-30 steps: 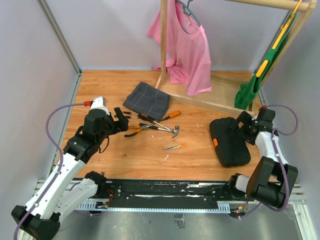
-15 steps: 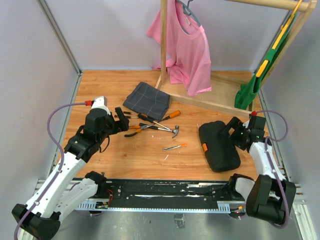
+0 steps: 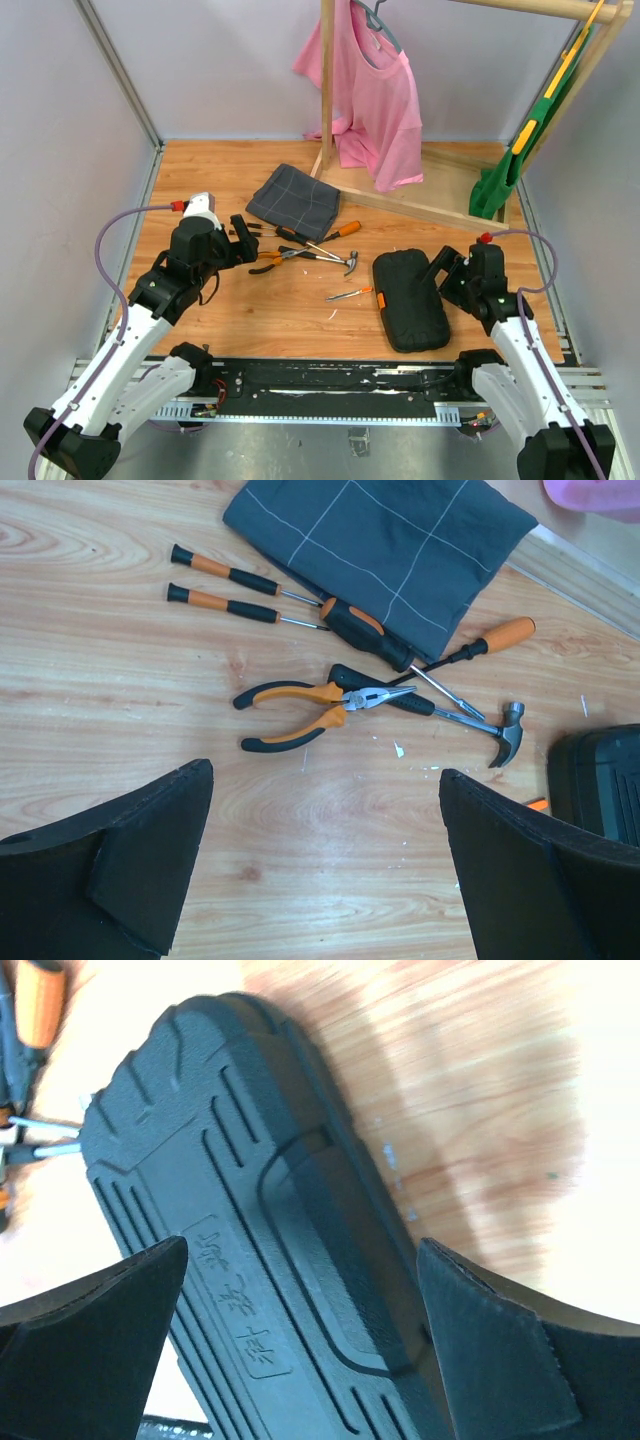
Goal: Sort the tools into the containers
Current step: Move the storage box to the center of the board.
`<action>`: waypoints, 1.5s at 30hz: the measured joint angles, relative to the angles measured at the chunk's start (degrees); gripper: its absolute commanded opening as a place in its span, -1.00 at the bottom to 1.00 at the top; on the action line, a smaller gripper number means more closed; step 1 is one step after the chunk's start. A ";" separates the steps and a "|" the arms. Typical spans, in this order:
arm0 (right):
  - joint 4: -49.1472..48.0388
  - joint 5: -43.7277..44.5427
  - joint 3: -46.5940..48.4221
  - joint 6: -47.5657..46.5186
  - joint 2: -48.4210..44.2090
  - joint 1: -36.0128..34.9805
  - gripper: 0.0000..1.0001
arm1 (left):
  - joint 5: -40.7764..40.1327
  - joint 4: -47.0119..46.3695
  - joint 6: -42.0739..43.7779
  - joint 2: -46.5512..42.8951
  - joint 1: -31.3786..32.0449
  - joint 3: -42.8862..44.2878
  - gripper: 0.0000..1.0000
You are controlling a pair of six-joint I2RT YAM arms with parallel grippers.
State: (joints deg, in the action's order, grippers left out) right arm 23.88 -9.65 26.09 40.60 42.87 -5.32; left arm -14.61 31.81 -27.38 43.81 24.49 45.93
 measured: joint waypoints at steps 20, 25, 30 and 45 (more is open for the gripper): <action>16.44 -0.50 3.50 -2.58 -3.78 -0.11 0.97 | 0.17 0.00 -0.02 0.02 0.00 0.00 0.99; 14.21 -4.98 0.85 -1.53 -4.09 -0.11 0.83 | 0.39 -0.02 0.00 0.02 0.00 0.00 0.99; 11.37 -7.91 -2.78 2.08 -4.96 -2.91 0.78 | 0.94 -0.02 0.00 0.02 0.00 0.00 0.99; -4.46 1.92 -3.02 16.46 5.92 -27.85 0.81 | 13.25 -5.95 -3.17 1.90 -0.04 -4.24 0.99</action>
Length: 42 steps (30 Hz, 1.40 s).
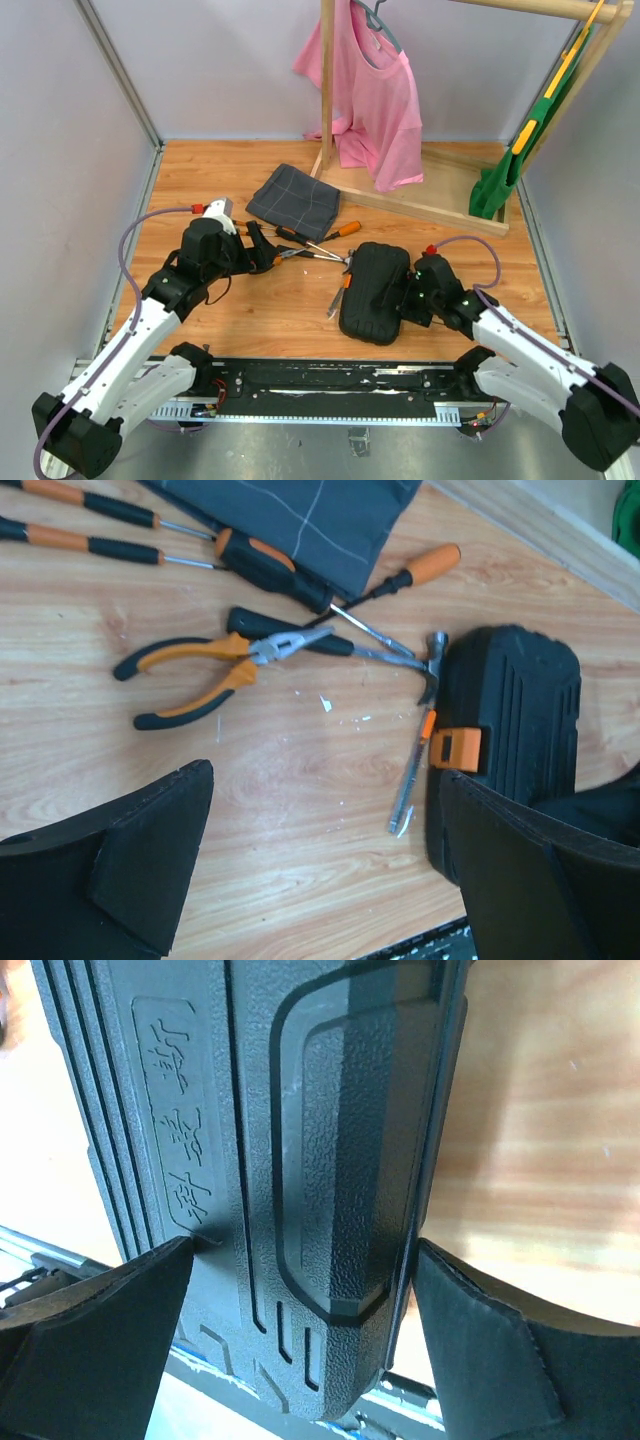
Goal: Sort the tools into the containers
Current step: Move the storage box to the center of the board.
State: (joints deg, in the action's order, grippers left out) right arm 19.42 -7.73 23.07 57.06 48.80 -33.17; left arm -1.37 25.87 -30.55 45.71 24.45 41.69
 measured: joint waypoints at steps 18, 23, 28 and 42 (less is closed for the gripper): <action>-16.11 1.03 14.45 -12.57 27.19 -0.92 0.84 | 5.20 -5.09 -2.27 2.86 0.00 -2.21 0.99; -15.76 -1.75 18.69 -20.63 30.80 0.72 0.92 | 6.97 -6.67 -2.23 6.62 0.00 -2.23 0.99; -14.38 -3.85 19.32 -26.21 29.18 5.33 0.98 | 8.48 -10.08 -2.29 7.85 0.00 -3.15 0.98; -8.48 1.77 16.17 -28.33 15.69 10.86 0.97 | 6.25 -22.32 -6.16 16.85 6.88 -7.26 0.54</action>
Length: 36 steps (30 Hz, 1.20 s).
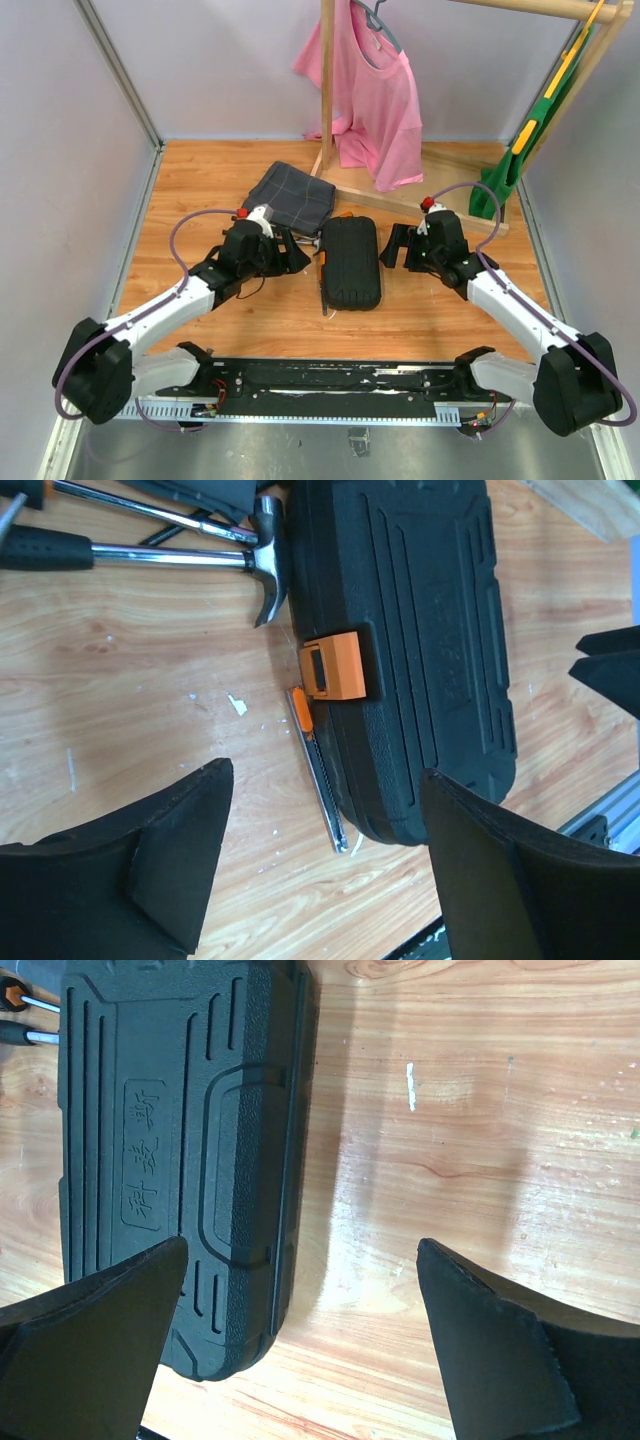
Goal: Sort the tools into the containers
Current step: Move the storage box to the center of the board.
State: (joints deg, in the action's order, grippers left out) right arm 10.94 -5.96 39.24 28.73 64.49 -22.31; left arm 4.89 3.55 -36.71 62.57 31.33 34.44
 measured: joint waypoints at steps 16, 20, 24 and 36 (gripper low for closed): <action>0.04 -3.63 -1.42 -1.62 -2.99 0.22 0.97 | -1.40 -9.42 1.31 14.62 1.84 3.72 0.35; 0.98 -4.94 -1.44 -2.23 -2.08 0.24 0.97 | -1.73 -9.77 3.48 15.39 2.10 5.35 0.33; 1.20 -5.53 -1.44 -2.21 -1.95 0.48 0.97 | -2.73 -9.68 5.05 16.65 2.27 6.45 0.32; 1.18 -6.47 -1.66 -1.81 -1.95 0.48 0.97 | 0.37 -11.67 6.23 20.76 6.10 6.91 0.36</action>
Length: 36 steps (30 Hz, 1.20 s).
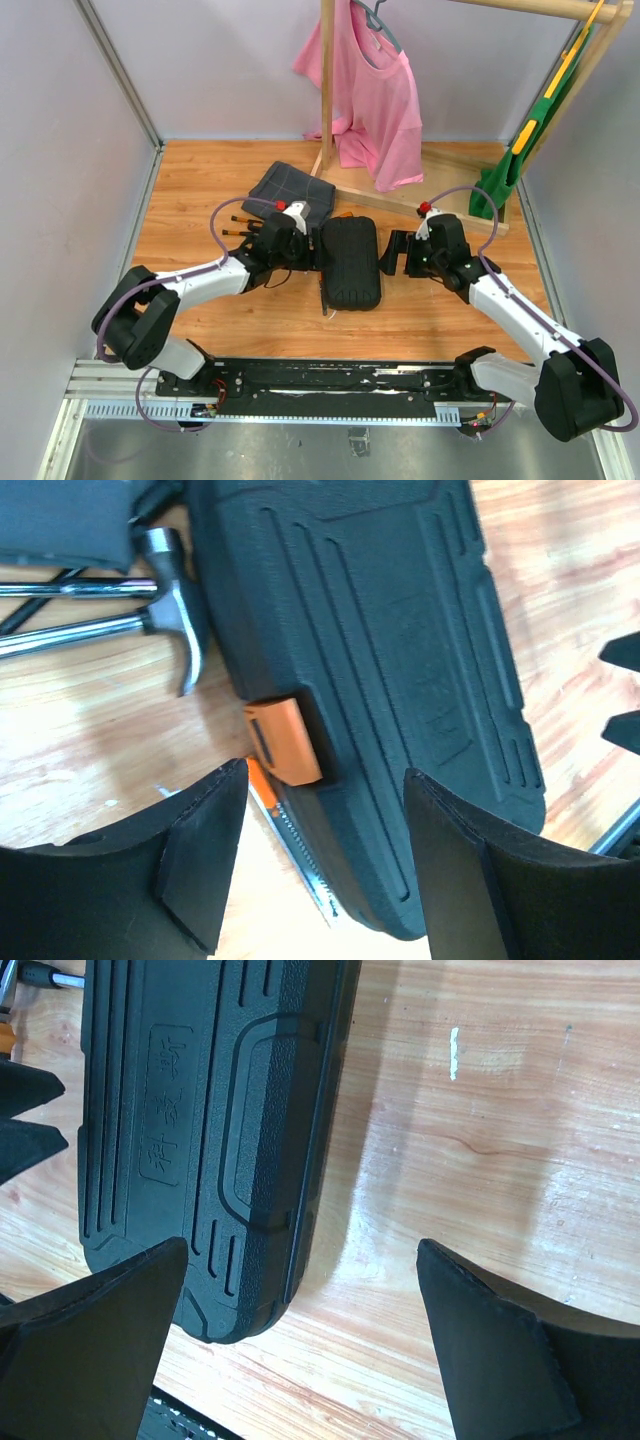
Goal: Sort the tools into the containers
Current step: Move the storage box to the center of the board.
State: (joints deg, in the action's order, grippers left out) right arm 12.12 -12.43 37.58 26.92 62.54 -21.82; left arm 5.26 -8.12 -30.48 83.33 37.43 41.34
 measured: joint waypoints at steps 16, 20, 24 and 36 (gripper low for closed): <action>1.03 -1.03 -0.92 -0.02 -0.70 0.00 0.98 | -0.57 -3.76 -3.02 6.64 7.82 2.49 0.36; 1.42 -0.92 -0.96 -0.50 -0.90 0.00 0.98 | -3.32 -2.34 -2.93 5.57 8.04 2.60 0.36; 1.49 -0.94 -0.96 -1.46 -0.42 0.00 0.97 | -7.63 0.15 -2.95 3.06 8.04 2.60 0.36; 0.79 -2.75 0.96 -4.22 6.08 0.00 0.88 | -13.79 2.01 -5.60 1.49 8.02 2.58 0.28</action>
State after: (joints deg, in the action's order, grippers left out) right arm 12.91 -15.18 38.54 22.70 68.62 -21.82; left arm -8.54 -6.11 -36.07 84.82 45.45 43.92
